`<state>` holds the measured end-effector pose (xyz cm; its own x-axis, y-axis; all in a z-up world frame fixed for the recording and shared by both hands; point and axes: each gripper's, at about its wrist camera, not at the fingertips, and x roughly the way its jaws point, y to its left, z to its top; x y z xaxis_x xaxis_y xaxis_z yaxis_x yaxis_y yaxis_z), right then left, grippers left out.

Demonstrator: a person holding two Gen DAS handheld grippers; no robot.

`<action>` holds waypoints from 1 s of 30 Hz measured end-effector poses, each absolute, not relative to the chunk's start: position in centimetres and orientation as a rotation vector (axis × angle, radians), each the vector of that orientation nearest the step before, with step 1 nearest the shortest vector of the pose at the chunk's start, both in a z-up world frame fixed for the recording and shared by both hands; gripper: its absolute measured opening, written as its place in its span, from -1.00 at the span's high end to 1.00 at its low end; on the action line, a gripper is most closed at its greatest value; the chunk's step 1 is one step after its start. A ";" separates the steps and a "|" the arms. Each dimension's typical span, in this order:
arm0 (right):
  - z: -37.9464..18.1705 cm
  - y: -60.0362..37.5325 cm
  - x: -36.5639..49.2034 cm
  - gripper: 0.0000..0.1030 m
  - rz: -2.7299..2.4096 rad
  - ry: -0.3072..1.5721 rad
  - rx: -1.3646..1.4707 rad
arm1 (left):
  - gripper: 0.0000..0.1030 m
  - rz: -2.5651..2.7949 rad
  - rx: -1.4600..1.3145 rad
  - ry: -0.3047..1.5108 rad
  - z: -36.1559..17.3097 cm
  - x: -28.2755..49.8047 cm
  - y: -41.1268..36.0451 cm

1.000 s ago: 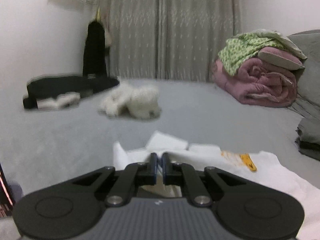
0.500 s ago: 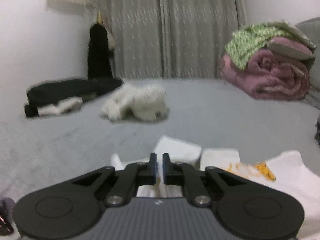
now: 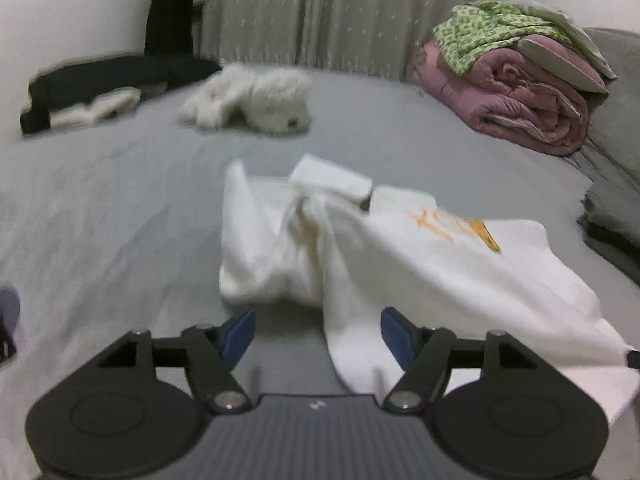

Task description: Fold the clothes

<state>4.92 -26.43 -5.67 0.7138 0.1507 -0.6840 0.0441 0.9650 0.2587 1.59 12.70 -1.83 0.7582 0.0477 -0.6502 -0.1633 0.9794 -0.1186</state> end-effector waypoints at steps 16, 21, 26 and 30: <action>-5.7 -29.8 1.8 0.28 0.161 0.707 0.250 | -0.44 0.104 -0.205 0.697 -4.7 -9.0 8.1; -6.7 -30.9 0.5 0.25 0.207 0.672 0.244 | -0.38 0.141 -0.134 0.646 -6.3 -9.4 5.5; -6.7 -31.2 -0.4 0.16 0.254 0.649 0.224 | -0.22 0.226 -0.120 0.582 -7.3 -9.2 4.2; -6.9 -30.3 -0.4 0.15 0.268 0.638 0.145 | -0.22 0.282 -0.140 0.563 -7.7 -8.6 3.5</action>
